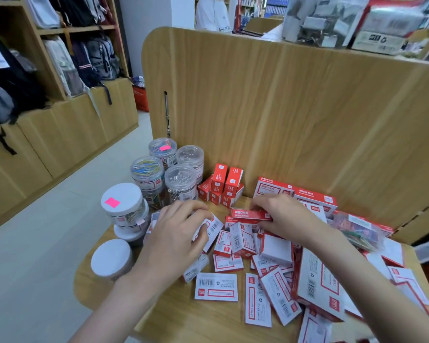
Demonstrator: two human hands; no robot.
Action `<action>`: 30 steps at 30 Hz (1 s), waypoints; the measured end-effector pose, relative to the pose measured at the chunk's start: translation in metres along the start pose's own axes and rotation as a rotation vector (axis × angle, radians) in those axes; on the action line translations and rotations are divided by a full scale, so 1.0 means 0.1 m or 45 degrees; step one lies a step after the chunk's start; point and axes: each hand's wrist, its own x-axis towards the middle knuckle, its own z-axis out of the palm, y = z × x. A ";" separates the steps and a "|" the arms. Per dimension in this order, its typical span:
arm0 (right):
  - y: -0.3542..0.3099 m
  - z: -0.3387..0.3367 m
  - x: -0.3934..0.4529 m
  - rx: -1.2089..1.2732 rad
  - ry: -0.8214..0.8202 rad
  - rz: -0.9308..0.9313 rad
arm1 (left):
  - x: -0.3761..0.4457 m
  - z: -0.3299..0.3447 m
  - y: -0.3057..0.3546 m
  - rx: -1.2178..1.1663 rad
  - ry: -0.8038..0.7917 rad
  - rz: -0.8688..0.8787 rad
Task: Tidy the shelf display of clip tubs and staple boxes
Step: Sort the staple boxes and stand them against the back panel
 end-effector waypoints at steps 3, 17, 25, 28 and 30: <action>0.02 -0.02 -0.03 0.104 0.008 -0.004 | 0.05 0.06 0.11 -0.032 -0.011 0.048; 0.31 -0.34 -0.37 0.510 0.288 0.199 | 0.48 0.38 0.31 -0.178 -0.291 -0.118; 0.47 -0.13 -0.59 0.204 -0.025 0.287 | 0.59 0.47 0.28 -0.213 -0.282 -0.135; 0.50 -0.07 -0.61 0.171 0.103 0.248 | 0.61 0.47 0.31 -0.191 -0.296 -0.142; 0.50 -0.12 -0.65 0.388 0.227 0.243 | 0.63 0.48 0.33 -0.146 -0.296 -0.151</action>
